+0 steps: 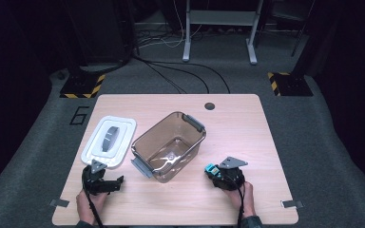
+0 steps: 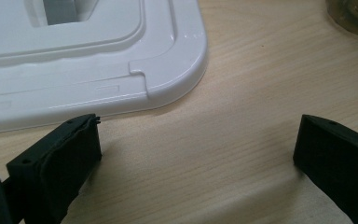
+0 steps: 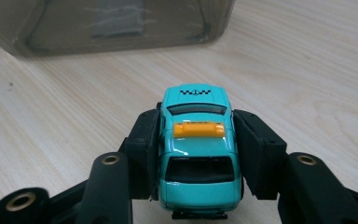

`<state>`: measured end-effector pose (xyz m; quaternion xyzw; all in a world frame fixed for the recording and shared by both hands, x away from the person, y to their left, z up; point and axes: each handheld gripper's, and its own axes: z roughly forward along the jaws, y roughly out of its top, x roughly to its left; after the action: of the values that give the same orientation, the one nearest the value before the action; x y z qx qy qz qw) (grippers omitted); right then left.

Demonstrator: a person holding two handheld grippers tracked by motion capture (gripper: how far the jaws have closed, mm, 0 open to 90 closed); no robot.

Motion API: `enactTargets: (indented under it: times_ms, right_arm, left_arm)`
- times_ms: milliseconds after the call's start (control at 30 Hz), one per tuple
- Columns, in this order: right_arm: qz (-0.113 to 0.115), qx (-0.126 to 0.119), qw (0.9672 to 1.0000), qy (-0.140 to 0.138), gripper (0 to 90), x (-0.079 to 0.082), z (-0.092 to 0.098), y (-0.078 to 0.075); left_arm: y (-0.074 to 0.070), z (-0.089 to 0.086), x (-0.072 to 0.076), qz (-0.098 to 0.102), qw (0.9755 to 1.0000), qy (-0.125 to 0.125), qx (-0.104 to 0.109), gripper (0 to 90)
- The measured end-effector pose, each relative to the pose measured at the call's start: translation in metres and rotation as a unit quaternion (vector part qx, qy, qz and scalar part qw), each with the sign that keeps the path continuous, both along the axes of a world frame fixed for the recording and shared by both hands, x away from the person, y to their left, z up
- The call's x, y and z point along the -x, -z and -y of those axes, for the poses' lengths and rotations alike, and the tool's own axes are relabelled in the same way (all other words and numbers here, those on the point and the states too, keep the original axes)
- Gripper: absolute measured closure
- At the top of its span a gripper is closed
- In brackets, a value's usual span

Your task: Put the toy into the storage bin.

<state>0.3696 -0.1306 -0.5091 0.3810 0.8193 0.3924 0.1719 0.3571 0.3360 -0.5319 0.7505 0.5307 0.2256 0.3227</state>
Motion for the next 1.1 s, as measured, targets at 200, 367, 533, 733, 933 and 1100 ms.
enactTargets:
  times_ms: [200, 367, 533, 733, 933, 1100]
  right_arm:
    - [0.005, -0.005, 1.0, 0.005, 52.7, -0.001, 0.001, -0.01]
    - [0.004, -0.006, 0.9999, 0.008, 52.7, -0.001, 0.002, -0.015]
    - [0.003, -0.012, 0.9998, 0.013, 52.6, -0.003, 0.004, -0.02]
    - [0.002, -0.01, 0.9997, 0.021, 52.6, -0.008, 0.007, -0.025]
    - [0.002, -0.008, 0.9996, 0.028, 52.6, -0.013, 0.009, -0.029]
    - [0.004, -0.009, 0.9995, 0.031, 52.6, -0.019, 0.011, -0.035]
  left_arm:
    - [0.0, 0.0, 0.0, 0.0, 1.0, 0.0, 0.0, 0.3]
    - [0.0, -0.001, 0.0, -0.002, 1.0, 0.003, -0.004, 0.3]
    - [0.0, -0.001, 0.0, -0.002, 1.0, 0.004, -0.004, 0.3]
    - [0.0, -0.001, 0.0, -0.002, 1.0, 0.003, -0.004, 0.3]
    - [-0.001, -0.001, 0.0, -0.005, 1.0, 0.005, -0.004, 0.2]
    - [-0.001, -0.001, 0.0, -0.005, 1.0, 0.005, -0.004, 0.3]
